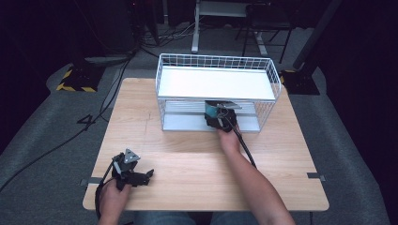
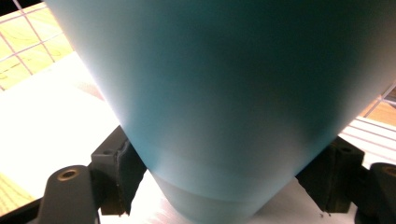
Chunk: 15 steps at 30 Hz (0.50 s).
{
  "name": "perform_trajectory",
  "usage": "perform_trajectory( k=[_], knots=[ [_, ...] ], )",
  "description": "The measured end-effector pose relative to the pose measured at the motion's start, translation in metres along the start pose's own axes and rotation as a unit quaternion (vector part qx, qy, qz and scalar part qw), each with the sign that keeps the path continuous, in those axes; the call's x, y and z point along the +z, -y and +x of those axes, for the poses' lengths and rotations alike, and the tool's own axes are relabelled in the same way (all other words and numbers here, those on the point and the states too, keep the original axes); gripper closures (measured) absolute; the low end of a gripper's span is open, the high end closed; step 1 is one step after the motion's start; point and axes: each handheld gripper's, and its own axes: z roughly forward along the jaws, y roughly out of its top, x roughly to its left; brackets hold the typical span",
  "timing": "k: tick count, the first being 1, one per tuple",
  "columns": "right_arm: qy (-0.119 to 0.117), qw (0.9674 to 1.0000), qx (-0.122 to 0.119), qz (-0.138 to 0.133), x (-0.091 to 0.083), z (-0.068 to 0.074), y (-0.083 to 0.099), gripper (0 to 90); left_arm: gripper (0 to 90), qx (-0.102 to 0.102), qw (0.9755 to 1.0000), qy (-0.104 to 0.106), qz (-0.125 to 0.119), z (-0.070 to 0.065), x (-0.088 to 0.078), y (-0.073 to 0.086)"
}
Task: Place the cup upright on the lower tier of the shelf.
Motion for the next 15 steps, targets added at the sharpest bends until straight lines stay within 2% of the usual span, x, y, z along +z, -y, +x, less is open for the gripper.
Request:
perform_trajectory(
  k=[15],
  knots=[
    [0.006,1.0,0.001,0.002,0.0046,0.0019,0.0035,24.6,0.0,0.0,1.0,0.0,0.0,0.0,0.0,0.0]
  ],
)
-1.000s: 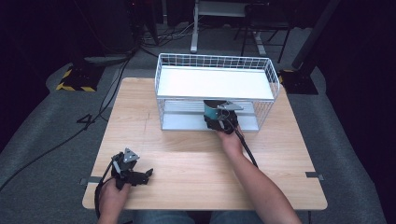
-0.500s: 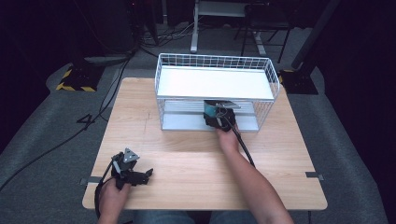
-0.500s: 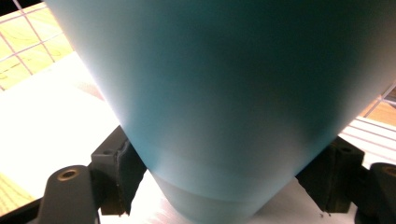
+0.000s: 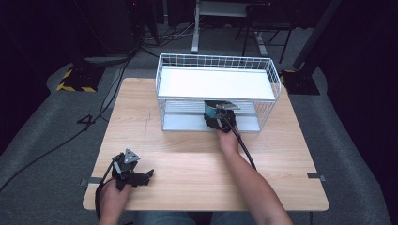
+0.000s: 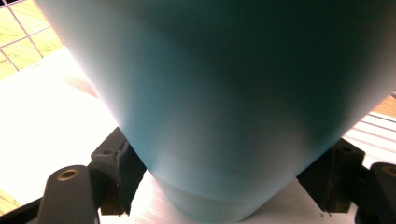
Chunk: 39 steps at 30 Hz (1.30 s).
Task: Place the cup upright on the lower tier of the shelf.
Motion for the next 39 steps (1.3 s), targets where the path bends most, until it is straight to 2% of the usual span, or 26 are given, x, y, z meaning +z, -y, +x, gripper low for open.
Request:
perform_trajectory(
  k=[6,8,10,11,17,24,28,29,31,34,37,38,39],
  knots=[
    [-0.006,1.0,-0.005,0.0,0.0,0.0,0.0,23.7,0.1,-0.001,1.0,0.0,0.0,0.0,0.0,0.0],
    [-0.011,0.9999,-0.009,-0.002,0.0,0.0,0.0,19.0,0.0,0.001,1.0,0.0,0.0,0.0,0.0,0.0],
    [-0.01,0.9999,-0.011,-0.003,0.0,0.0,0.0,18.9,0.1,0.001,1.0,0.0,0.0,0.0,0.0,0.0],
    [-0.002,0.9998,-0.019,-0.003,0.0,0.002,0.0,17.3,0.0,0.001,1.0,0.0,0.0,0.0,0.0,0.0],
    [-0.005,0.9999,-0.014,-0.005,-0.005,0.0,-0.002,14.8,0.0,0.001,1.0,0.0,0.0,0.0,0.0,0.0],
    [-0.003,0.9997,-0.024,-0.001,-0.02,-0.003,-0.003,12.5,0.1,0.001,1.0,0.001,0.0,0.0,0.0,0.0],
    [-0.013,0.9997,-0.018,-0.006,-0.03,-0.003,-0.002,12.6,0.0,0.001,1.0,0.0,0.0,0.0,0.0,0.0],
    [-0.021,0.9997,-0.015,-0.004,-0.036,-0.004,-0.001,12.6,0.0,0.001,1.0,0.001,0.001,0.0,0.0,0.0],
    [-0.022,0.9996,-0.017,-0.002,-0.038,-0.005,0.0,12.6,0.0,0.001,1.0,0.001,0.0,0.0,0.0,0.0],
    [-0.031,0.9994,-0.016,0.004,-0.052,-0.01,-0.002,12.6,0.1,0.001,1.0,0.0,0.001,0.0,0.0,0.0],
    [-0.033,0.9992,-0.023,0.005,-0.059,-0.011,-0.003,12.9,0.1,0.001,1.0,0.001,0.001,0.0,0.0,0.0],
    [-0.036,0.9987,-0.035,0.004,-0.067,-0.011,-0.005,13.8,0.1,0.001,1.0,0.0,0.001,0.0,0.0,0.0],
    [-0.038,0.9986,-0.036,0.002,-0.071,-0.012,-0.005,14.1,0.1,0.0,1.0,0.0,0.0,0.0,0.0,0.0]
  ],
)
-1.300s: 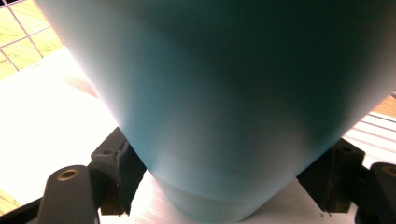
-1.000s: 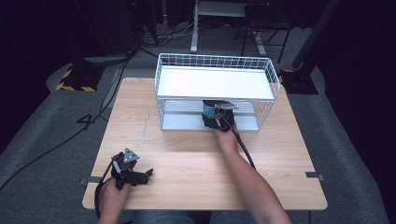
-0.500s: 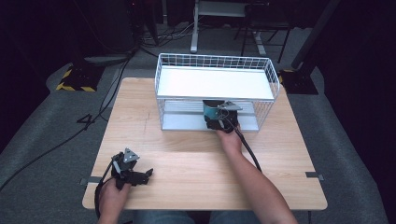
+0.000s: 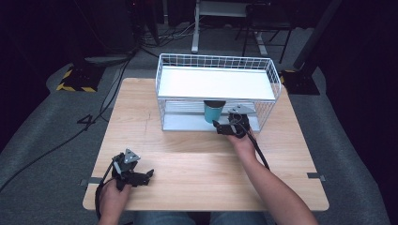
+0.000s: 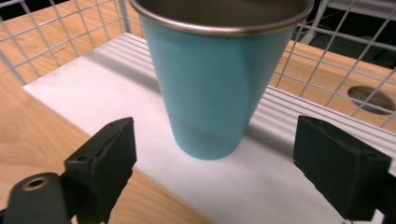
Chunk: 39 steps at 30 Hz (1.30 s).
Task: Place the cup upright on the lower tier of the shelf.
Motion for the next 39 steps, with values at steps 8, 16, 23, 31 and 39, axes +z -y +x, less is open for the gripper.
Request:
perform_trajectory(
  k=[8,16,23,31,39],
  knots=[
    [-0.012,0.9999,-0.003,-0.005,-0.029,-0.002,0.004,14.5,0.0,-0.001,1.0,-0.001,0.0,0.0,-0.001,0.0],
    [-0.025,0.9997,-0.004,-0.005,-0.061,-0.009,0.011,14.7,0.1,0.0,1.0,-0.002,0.001,0.0,-0.001,0.001],
    [-0.033,0.9995,-0.003,-0.001,-0.085,-0.015,0.018,16.0,0.1,0.0,1.0,-0.002,0.0,-0.001,-0.001,0.001],
    [-0.049,0.9988,0.003,0.003,-0.118,-0.023,0.033,16.0,0.0,0.0,1.0,-0.002,0.001,-0.001,-0.001,0.001],
    [-0.055,0.9984,0.004,0.014,-0.14,-0.026,0.049,16.0,0.1,-0.003,1.0,-0.004,0.001,-0.001,0.0,0.0]
  ],
)
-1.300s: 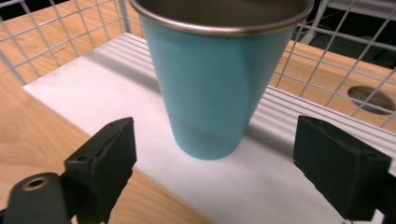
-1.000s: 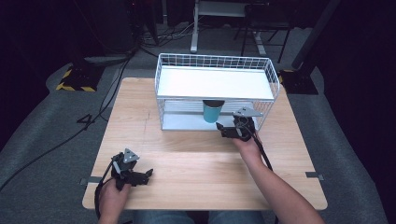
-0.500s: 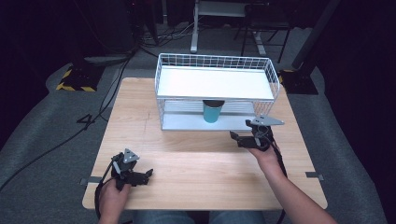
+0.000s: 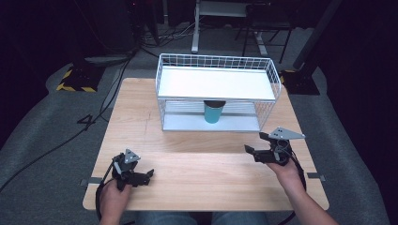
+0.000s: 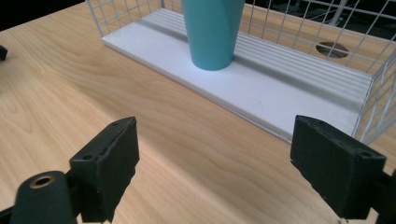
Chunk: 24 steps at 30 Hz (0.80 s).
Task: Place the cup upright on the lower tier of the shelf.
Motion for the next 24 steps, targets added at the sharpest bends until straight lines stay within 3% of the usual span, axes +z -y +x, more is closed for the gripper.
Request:
perform_trajectory(
  k=[4,10,18,24],
  knots=[
    [-0.001,1.0,0.0,-0.001,-0.008,0.0,0.006,16.0,0.0,0.0,1.0,-0.001,0.0,0.0,0.0,0.0],
    [-0.008,0.9998,0.011,0.018,-0.023,0.0,0.031,15.9,0.0,-0.002,1.0,-0.001,-0.001,0.0,0.0,0.0],
    [-0.002,0.9992,-0.006,0.04,-0.03,0.0,0.05,15.9,0.1,-0.001,1.0,-0.002,-0.001,0.0,0.0,0.0],
    [0.004,0.9978,0.003,0.065,-0.03,-0.002,0.065,15.8,0.1,-0.001,1.0,-0.002,-0.001,0.0,0.0,0.0]
  ],
)
